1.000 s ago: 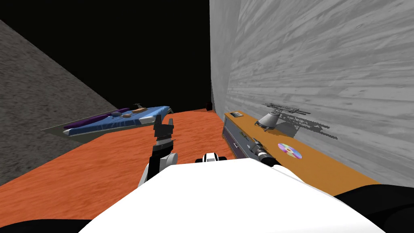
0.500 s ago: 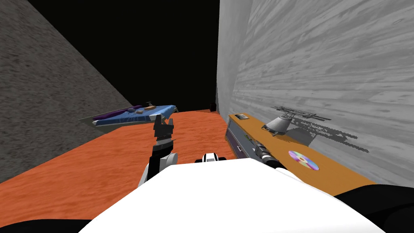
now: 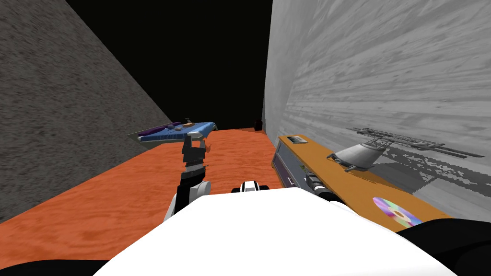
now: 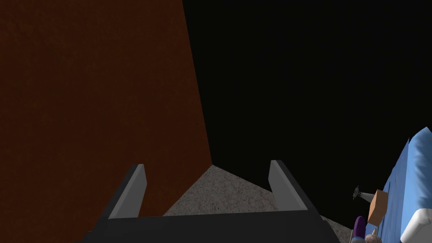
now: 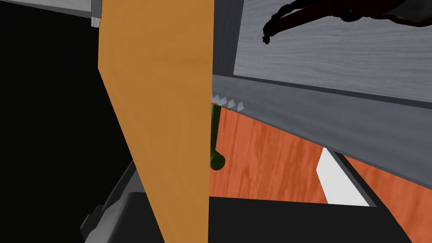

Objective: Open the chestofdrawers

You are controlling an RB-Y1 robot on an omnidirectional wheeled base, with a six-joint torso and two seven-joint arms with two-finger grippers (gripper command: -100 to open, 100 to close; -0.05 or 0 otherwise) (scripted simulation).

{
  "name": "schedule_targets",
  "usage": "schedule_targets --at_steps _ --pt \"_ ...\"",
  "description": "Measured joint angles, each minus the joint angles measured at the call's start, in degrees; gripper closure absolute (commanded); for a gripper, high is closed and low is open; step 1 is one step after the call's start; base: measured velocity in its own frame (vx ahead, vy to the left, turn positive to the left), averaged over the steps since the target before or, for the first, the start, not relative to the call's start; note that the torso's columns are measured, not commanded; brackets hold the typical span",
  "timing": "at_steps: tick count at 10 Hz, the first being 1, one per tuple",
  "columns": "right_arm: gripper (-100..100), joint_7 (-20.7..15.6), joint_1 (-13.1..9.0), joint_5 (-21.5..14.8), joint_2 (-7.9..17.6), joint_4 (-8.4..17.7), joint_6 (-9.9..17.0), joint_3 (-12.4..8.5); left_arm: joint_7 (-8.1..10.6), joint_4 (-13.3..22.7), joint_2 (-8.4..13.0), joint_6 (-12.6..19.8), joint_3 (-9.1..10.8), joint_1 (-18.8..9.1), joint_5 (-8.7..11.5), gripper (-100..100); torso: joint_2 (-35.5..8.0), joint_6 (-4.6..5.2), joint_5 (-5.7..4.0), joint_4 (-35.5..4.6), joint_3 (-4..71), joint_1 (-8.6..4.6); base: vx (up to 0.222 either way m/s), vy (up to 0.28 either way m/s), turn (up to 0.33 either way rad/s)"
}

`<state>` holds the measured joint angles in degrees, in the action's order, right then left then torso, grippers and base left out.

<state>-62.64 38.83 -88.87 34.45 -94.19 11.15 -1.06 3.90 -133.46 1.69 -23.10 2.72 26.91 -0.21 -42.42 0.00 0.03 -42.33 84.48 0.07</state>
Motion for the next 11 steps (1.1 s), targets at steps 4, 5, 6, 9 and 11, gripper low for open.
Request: schedule_targets --at_steps 4,5,6,9,11 --pt "100 -0.84 -0.67 0.14 -0.72 0.71 0.51 0.32 0.0 0.0 0.0 0.0 0.0 0.0 0.0 0 0.09 0.01 -0.03 0.05 0.06 -0.01 0.028 -0.005 0.03" --pt "100 -1.04 -0.78 0.26 -0.5 -0.14 0.76 -0.23 0.0 0.0 -0.01 0.0 -0.01 0.0 0.0 0 0.29 0.09 -0.43 0.35 0.06 -0.04 0.055 0.164 -0.028" --pt "100 -1.57 -0.3 0.65 -0.63 -0.64 0.67 -0.31 0.0 0.0 -0.02 0.0 -0.01 0.01 0.0 0 0.38 0.1 -0.36 0.33 0.17 -0.07 0.018 0.187 -0.037" --pt "100 -2.72 0.43 1.47 -0.88 -1.84 0.18 -0.44 0.0 0.0 -0.02 0.0 -0.02 0.0 0.0 0 0.1 0.17 -0.26 0.22 0.05 -0.19 0.012 0.185 -0.015" --pt "100 -3.23 0.68 1.74 -1.06 -2.3 0.08 -0.33 0.0 0.0 -0.01 0.0 -0.01 0.0 0.0 0 0.11 0.07 -0.17 0.11 0.06 -0.33 0.019 0.16 -0.011"
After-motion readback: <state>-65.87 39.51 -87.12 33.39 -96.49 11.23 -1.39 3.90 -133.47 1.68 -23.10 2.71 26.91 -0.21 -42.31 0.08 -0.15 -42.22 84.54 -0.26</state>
